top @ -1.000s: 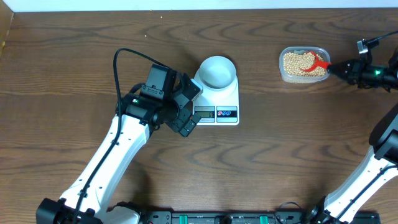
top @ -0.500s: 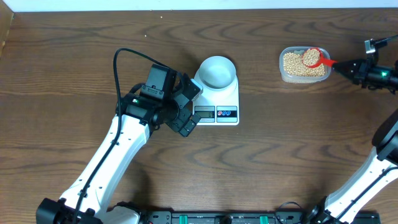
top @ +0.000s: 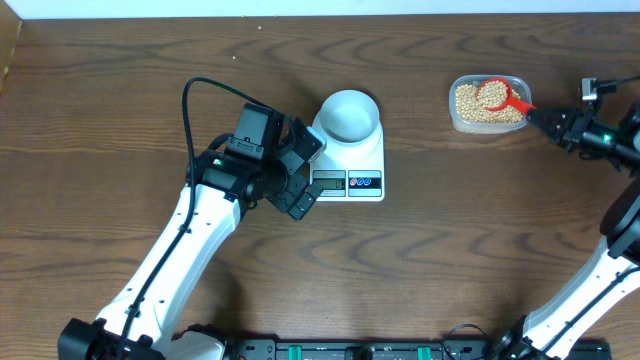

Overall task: Scoop item into bowl and weigh 50g on scale
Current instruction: 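Drag the scoop through the soybeans to fill it, right gripper, then lift the filled scoop and carry it left toward the white bowl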

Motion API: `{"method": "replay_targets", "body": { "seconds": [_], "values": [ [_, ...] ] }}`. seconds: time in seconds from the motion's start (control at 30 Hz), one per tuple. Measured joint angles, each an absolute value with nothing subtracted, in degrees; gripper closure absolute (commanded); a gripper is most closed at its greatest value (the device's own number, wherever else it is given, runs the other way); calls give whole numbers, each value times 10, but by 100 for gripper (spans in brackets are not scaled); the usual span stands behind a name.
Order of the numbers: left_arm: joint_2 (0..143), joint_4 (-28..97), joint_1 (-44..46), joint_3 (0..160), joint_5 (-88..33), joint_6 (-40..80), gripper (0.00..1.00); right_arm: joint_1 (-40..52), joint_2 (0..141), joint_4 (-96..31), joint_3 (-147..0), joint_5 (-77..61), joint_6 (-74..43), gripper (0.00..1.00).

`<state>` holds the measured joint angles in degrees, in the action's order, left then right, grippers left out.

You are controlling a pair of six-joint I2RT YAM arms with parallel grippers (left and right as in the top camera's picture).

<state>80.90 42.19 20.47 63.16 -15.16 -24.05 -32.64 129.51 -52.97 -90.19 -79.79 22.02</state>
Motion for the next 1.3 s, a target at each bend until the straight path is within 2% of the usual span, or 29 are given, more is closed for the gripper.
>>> {"method": "replay_targets", "body": {
  "seconds": [0.47, 0.8, 1.3],
  "values": [
    [809, 422, 205, 632, -152, -241, 2, -330, 1303, -490, -880, -858, 211, 99],
    [809, 422, 205, 632, -152, -241, 2, -322, 1303, -446, -880, -866, 115, 99],
    [809, 422, 205, 632, -152, -241, 2, -203, 1304, -343, -920, -866, -34, 99]
  ]
}}
